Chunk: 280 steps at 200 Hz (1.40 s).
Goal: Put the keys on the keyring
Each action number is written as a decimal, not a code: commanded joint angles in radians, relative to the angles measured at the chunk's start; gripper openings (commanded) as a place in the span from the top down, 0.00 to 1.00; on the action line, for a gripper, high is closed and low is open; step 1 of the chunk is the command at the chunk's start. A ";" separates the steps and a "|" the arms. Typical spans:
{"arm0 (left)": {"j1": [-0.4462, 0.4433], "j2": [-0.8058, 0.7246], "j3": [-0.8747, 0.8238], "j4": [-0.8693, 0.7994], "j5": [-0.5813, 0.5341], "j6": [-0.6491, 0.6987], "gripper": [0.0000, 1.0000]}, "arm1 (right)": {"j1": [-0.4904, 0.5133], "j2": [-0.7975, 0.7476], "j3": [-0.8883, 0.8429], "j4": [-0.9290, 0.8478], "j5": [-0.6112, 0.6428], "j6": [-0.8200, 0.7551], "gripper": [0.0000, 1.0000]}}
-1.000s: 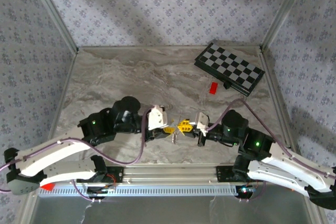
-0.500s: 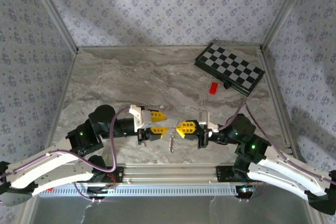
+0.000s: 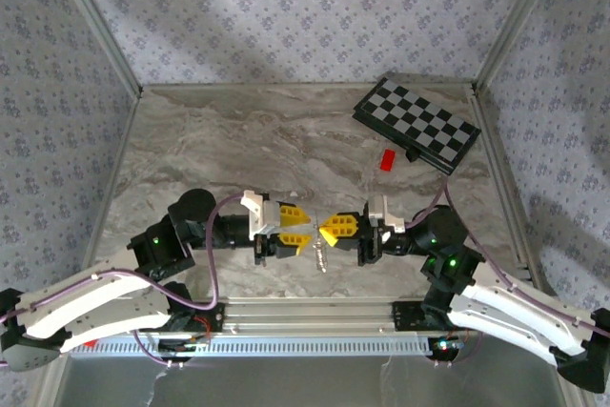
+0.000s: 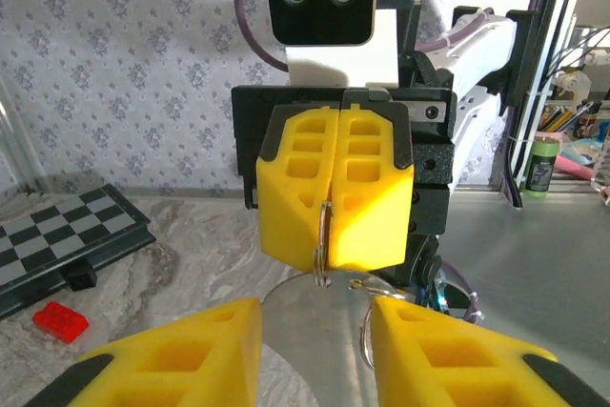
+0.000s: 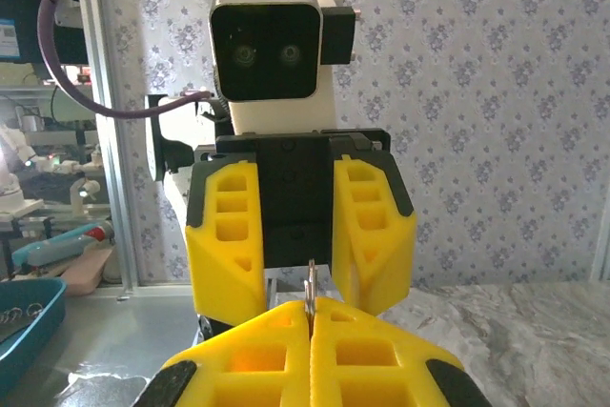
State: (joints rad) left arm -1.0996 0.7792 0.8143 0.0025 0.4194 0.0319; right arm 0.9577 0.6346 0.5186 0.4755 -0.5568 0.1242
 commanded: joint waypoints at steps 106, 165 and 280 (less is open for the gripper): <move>0.006 0.004 0.036 0.072 0.039 -0.016 0.77 | -0.009 0.035 0.012 0.103 -0.068 0.038 1.00; 0.006 0.005 0.013 0.134 0.069 -0.043 0.85 | -0.008 0.039 0.008 0.110 -0.069 0.038 1.00; 0.006 0.024 0.001 0.134 0.068 -0.045 0.80 | -0.009 0.023 -0.023 0.166 -0.057 0.064 1.00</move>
State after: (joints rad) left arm -1.0992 0.8032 0.8139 0.1074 0.4606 -0.0067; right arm 0.9531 0.6727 0.5068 0.5751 -0.6147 0.1623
